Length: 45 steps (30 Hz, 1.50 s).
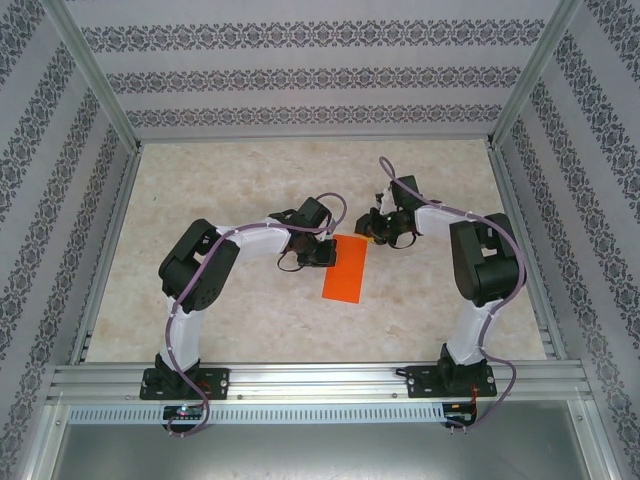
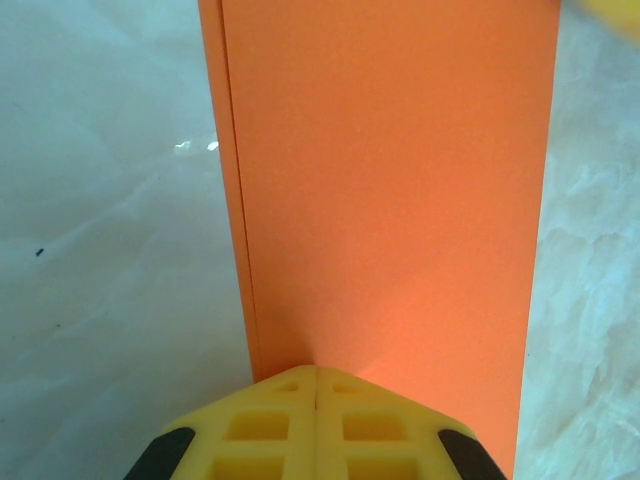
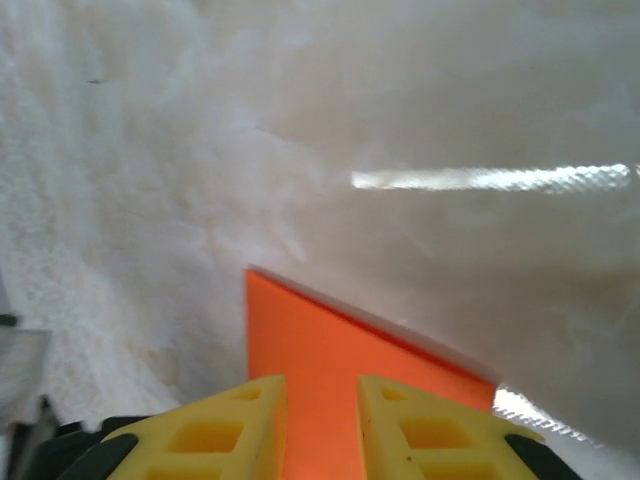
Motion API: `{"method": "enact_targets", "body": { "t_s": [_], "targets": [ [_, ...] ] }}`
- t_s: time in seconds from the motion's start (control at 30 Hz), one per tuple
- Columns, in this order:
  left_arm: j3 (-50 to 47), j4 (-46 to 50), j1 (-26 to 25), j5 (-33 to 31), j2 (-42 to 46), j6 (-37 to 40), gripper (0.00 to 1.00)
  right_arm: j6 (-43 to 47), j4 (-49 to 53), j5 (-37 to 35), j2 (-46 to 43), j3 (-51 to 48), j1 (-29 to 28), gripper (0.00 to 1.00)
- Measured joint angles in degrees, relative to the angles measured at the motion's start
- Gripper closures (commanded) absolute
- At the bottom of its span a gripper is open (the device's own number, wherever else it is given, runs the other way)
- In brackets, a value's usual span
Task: Fold a paper plane with a square sheet of paper (pick it up from the middle)
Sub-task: Fold the square sheet of paper in half at the center of the table.
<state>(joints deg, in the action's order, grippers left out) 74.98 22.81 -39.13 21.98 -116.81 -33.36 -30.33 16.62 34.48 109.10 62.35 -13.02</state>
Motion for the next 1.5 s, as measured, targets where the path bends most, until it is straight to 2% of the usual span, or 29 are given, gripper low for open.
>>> {"method": "enact_targets", "body": {
  "t_s": [0.1,0.4,0.9,1.17,1.33,1.5],
  "targets": [
    [0.0,0.04,0.0,-0.02,0.0,0.0,1.0,-0.04,0.22,-0.68,1.97,-0.02,0.0,0.75],
    [0.15,0.33,0.0,-0.04,0.0,0.17,1.0,0.02,2.27,-1.68,-0.24,0.31,0.04,0.74],
    [0.42,1.16,-0.02,-0.22,0.0,0.35,1.0,-1.51,-4.15,0.07,1.4,-2.01,0.79,0.75],
    [0.42,1.18,-0.02,-0.22,0.0,0.35,1.0,-1.75,-3.45,1.11,-4.0,-3.67,0.72,0.74],
    [0.42,1.18,-0.02,-0.24,0.0,0.33,1.0,-1.9,-4.0,0.98,-7.32,-7.04,-1.16,0.74],
    [0.44,1.25,-0.02,-0.26,0.0,0.35,1.0,-1.53,-3.63,-0.04,-4.5,-9.73,-3.3,0.74]
  ]
}}
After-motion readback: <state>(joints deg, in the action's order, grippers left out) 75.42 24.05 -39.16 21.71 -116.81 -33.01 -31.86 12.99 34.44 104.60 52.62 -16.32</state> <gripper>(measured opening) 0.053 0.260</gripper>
